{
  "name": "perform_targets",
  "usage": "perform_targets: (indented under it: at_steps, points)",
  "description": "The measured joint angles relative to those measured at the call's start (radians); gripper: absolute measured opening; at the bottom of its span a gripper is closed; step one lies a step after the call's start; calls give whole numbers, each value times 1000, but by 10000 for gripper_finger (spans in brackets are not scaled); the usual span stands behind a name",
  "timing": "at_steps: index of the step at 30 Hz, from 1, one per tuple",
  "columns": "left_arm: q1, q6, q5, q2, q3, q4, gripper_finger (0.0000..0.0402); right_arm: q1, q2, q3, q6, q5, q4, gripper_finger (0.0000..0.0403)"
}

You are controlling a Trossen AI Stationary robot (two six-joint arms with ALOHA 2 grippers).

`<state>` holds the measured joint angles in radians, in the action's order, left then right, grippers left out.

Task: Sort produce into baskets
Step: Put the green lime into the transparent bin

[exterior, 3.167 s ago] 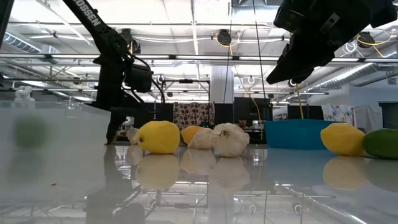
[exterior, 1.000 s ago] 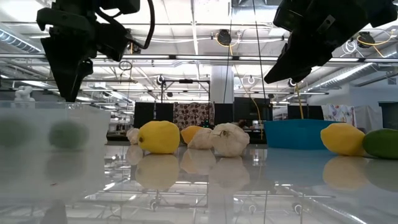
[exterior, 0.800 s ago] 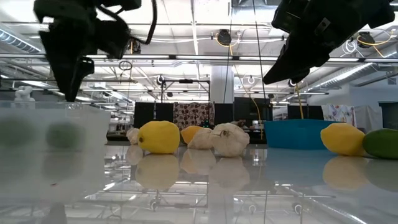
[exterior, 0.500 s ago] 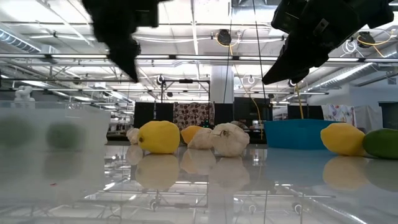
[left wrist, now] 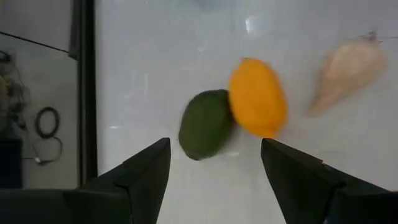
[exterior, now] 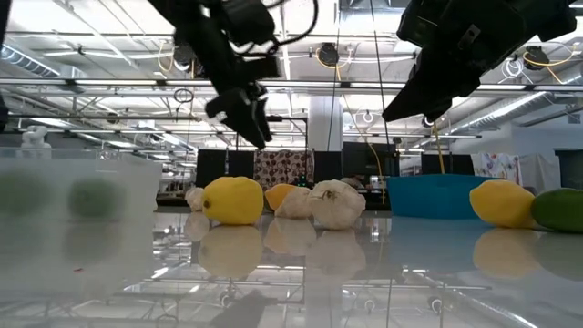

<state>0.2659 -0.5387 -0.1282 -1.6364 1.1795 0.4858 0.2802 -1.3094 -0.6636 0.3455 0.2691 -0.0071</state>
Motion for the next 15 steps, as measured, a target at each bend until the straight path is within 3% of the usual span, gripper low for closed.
perform_targets:
  at_steps: [5,11,15]
  points:
    - [97,-53,135,-177,221,190,258,0,0,0,-50,0,-6,0]
    - [136,-172,145,-348,396,364,258,0,0,0,-70,-1,-38,0]
    - [141,-207,146,-405,423,367,257,0,0,0,-70,-1,-77,0]
